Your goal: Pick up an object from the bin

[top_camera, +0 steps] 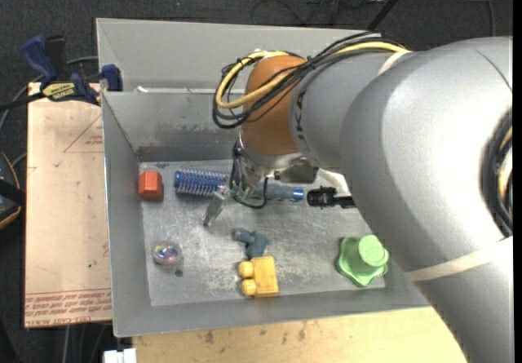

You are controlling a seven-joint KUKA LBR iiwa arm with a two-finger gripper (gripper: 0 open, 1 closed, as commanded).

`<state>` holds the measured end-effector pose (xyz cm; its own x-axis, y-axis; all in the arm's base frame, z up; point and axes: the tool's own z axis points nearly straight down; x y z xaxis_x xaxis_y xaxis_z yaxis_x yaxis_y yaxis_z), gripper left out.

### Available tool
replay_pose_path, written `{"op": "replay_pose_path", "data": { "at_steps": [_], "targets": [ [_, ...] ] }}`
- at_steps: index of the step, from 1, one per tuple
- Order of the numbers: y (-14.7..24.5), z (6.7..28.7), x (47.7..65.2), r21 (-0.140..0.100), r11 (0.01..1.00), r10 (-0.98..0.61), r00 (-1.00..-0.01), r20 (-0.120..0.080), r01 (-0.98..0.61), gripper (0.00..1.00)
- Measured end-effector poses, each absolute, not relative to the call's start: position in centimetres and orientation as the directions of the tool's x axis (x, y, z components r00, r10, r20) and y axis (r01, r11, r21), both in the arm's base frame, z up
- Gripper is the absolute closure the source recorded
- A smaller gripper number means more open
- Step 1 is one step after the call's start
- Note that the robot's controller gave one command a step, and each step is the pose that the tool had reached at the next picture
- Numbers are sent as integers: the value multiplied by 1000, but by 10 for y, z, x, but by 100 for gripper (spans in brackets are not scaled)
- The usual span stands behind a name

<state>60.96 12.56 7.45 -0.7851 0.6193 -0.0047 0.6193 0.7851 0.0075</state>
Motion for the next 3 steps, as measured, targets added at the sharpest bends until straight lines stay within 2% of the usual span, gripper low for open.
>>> {"op": "replay_pose_path", "data": {
  "at_steps": [1,2,3],
  "targets": [
    [127,77,611,4,787,617,-787,-4,617,0],
    [127,79,613,8,787,617,-787,-8,617,100],
    [127,161,615,6,789,615,-789,-5,615,100]
  ]
}}
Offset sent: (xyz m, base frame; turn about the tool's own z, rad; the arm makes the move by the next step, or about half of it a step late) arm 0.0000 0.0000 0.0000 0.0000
